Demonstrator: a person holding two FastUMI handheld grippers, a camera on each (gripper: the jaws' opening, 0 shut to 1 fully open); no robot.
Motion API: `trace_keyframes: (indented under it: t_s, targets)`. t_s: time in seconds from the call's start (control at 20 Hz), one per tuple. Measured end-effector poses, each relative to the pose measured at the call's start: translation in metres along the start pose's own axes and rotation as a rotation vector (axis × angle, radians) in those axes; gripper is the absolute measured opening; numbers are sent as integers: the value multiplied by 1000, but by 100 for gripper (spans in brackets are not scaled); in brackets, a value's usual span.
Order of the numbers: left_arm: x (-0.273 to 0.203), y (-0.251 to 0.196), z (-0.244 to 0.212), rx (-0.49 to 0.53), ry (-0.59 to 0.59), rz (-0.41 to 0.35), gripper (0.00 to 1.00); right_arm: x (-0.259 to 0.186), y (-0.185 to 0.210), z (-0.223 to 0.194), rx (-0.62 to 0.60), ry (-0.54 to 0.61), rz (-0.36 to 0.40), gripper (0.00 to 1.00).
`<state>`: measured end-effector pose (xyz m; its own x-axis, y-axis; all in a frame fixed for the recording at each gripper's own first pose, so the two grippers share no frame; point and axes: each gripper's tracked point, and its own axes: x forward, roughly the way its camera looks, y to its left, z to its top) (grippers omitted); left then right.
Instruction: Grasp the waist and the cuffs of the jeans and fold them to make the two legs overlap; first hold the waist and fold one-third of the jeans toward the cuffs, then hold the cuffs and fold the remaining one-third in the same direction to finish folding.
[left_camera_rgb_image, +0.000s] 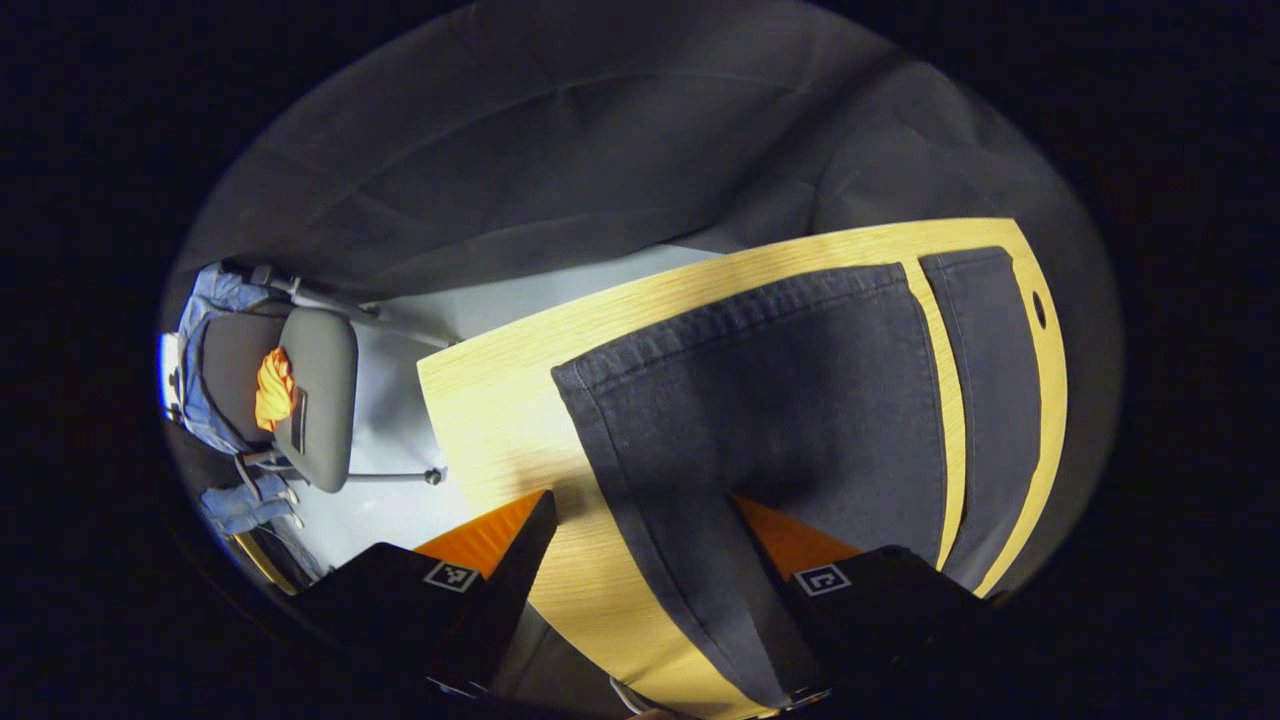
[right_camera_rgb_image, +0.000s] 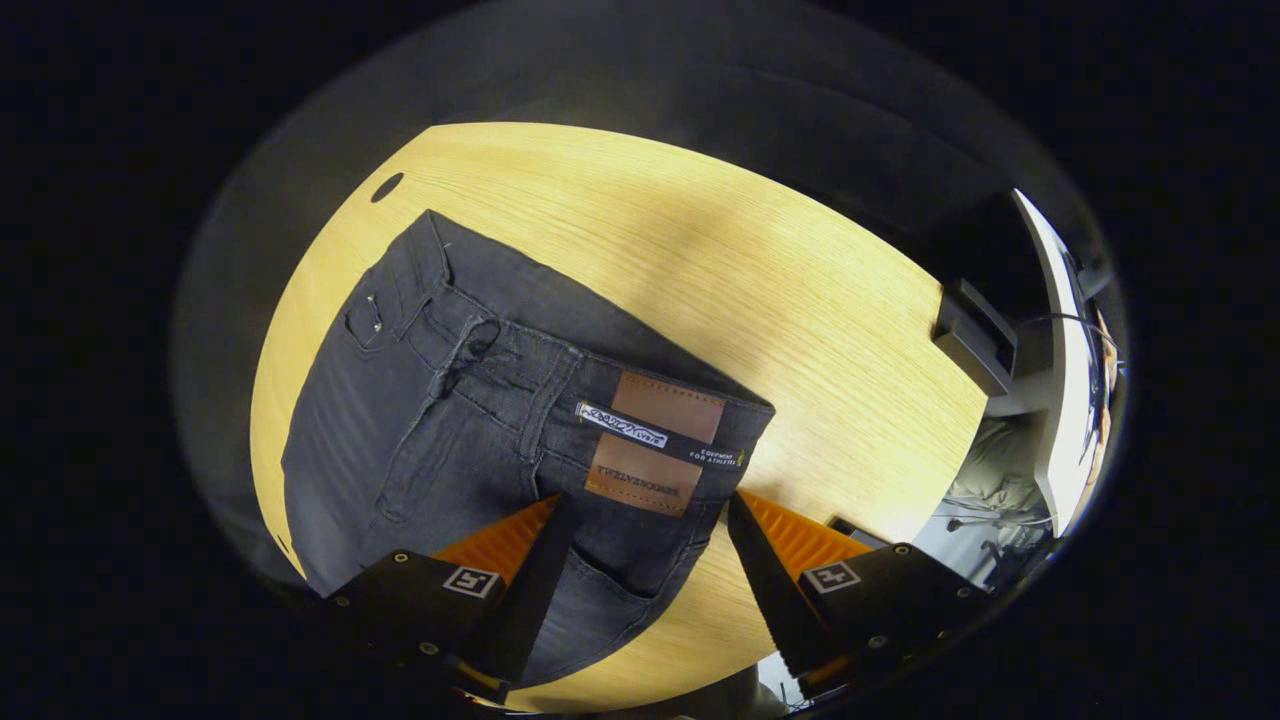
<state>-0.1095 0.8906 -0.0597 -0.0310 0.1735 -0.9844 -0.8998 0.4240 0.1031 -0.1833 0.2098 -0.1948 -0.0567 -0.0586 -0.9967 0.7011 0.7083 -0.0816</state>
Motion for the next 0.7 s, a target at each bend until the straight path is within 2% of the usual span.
trace_keyframes:
  t_s: [0.1, 0.15, 0.2, 0.25, 0.35, 0.4, 0.5, 0.55, 0.6, 0.65, 0.7]
  targets:
    - [-3, -1, 3, 7, -48, 1, 97, 1, -3, -1, -30, -16, -38, 93]
    - [-4, -5, 3, 20, -75, -10, 95, 2, -2, 0, -51, -14, -31, 85]
    - [-2, -11, 5, 55, -94, -23, 88, 3, -3, -1, -43, 1, -22, 84]
    - [-3, -18, 9, 105, -130, -44, 68, 1, -4, 1, 17, 6, -9, 67]
    - [5, -31, 11, 137, -152, -77, 28, 1, 3, 1, 63, 54, 82, 32]
    - [3, -36, 12, 154, -154, -92, 8, 3, 7, 4, 88, 43, 155, 39]
    - [2, -37, 14, 167, -157, -150, 8, 1, 16, -3, 249, 84, 257, 17]
    - [1, -37, 10, 131, -158, -184, 7, -1, 17, -2, 284, 76, 293, 16]
    - [-5, -42, 16, 122, -168, -229, 1, -3, 20, 0, 307, 66, 336, 16]
    - [-12, -43, 19, 118, -179, -265, 1, -8, 20, 3, 324, 56, 366, 10]
    - [-17, -45, 21, 118, -191, -300, 1, -16, 21, 2, 322, 55, 399, 10]
